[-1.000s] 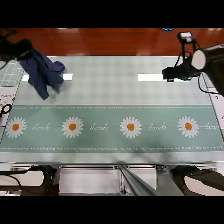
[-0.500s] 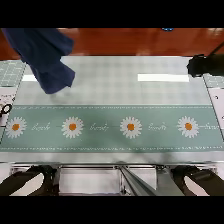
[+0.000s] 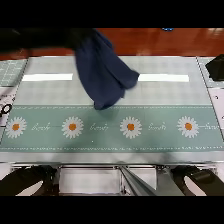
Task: Fold the shirts.
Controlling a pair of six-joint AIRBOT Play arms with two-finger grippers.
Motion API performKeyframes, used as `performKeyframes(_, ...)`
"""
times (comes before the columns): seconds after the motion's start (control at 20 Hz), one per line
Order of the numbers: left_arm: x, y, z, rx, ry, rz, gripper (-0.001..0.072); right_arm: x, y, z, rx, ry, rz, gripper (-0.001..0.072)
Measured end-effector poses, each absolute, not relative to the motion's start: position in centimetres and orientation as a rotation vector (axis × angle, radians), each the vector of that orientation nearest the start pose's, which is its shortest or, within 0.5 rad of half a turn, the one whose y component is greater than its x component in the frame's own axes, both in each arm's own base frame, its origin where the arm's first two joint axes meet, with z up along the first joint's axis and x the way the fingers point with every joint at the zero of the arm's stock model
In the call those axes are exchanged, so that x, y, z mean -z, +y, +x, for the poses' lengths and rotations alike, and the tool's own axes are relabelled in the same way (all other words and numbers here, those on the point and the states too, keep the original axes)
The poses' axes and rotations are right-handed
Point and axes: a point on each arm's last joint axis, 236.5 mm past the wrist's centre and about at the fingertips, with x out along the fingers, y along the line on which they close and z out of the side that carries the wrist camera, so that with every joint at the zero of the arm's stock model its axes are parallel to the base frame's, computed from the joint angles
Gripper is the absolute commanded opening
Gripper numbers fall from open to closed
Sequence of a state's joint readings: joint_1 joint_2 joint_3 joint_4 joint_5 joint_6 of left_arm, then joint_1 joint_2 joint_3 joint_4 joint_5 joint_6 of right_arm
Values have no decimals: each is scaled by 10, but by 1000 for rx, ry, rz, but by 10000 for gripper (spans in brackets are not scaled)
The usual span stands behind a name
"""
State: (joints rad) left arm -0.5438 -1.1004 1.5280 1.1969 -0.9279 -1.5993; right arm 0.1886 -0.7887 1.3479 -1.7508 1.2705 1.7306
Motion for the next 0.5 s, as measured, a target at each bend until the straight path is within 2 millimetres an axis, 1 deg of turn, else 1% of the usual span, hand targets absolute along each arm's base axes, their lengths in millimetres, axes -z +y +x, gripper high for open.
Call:
performKeyframes(0.15,-211,-352,319,843,741,-158,21,-259,6,319,74,670,-41,409)
performKeyframes(0.2,-186,-370,309,864,797,-142,38,-262,1,320,95,656,-50,409)
performKeyframes(0.25,-157,-388,297,886,860,-113,220,-265,-4,321,113,642,-58,409)
performKeyframes(0.3,-132,-404,286,903,910,-89,509,-267,-7,321,126,633,-62,409)
performKeyframes(0.35,-110,-417,276,917,957,-67,504,-269,-10,322,137,626,-66,409)
performKeyframes(0.4,-92,-424,269,923,1000,-40,504,-270,-13,322,149,622,-73,409)
performKeyframes(0.45,-77,-425,263,923,1048,-11,505,-272,-19,322,173,617,-88,409)
performKeyframes(0.5,-71,-422,266,916,1065,19,505,-273,-31,320,215,616,-109,409)
